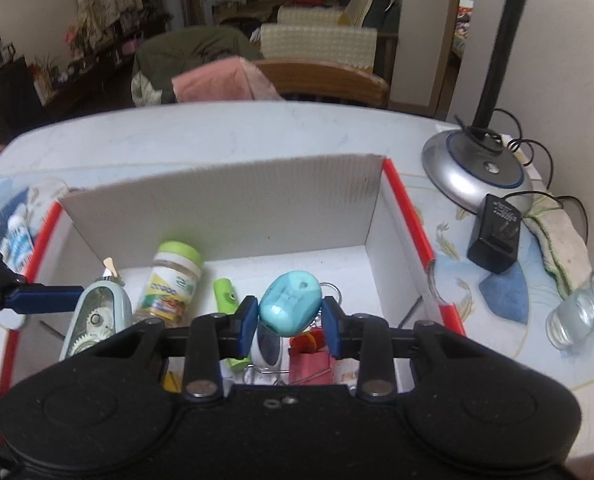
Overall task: Organize rigid objects
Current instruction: 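Open the left tool to drop the tape while the right tool releases the eraser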
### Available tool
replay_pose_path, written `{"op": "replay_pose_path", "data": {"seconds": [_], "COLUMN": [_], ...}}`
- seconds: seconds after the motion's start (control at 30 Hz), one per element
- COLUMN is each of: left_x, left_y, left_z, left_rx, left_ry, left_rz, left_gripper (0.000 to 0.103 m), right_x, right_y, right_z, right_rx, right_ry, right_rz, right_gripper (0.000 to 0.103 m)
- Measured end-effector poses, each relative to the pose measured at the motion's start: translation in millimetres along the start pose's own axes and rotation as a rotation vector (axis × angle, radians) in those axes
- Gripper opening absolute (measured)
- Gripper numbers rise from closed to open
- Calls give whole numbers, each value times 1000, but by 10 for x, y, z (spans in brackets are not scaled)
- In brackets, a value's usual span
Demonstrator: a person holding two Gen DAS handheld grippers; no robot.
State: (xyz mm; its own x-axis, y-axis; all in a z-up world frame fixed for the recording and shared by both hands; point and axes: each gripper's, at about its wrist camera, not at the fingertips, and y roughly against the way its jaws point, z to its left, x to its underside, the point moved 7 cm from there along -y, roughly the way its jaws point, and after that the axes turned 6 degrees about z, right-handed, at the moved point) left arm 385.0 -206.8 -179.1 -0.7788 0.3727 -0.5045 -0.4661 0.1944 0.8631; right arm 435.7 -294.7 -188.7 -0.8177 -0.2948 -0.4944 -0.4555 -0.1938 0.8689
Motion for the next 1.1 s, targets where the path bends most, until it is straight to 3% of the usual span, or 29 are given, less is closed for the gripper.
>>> {"op": "replay_pose_path", "data": {"seconds": [0.27, 0.77, 1.1], "left_x": [35, 77, 50], "left_y": [-185, -391, -301], "left_z": [-27, -46, -47], "left_rx": [2, 22, 19], "left_ry": [6, 10, 24], "left_rz": [67, 191, 159], "left_gripper": [74, 72, 73], "right_x": [48, 65, 91], "right_y": [-201, -188, 52], "right_z": [-12, -73, -59], "right_rx": [2, -21, -48], "right_ry": [29, 24, 11], "right_rz": [83, 97, 45], "right_gripper": [33, 37, 45]}}
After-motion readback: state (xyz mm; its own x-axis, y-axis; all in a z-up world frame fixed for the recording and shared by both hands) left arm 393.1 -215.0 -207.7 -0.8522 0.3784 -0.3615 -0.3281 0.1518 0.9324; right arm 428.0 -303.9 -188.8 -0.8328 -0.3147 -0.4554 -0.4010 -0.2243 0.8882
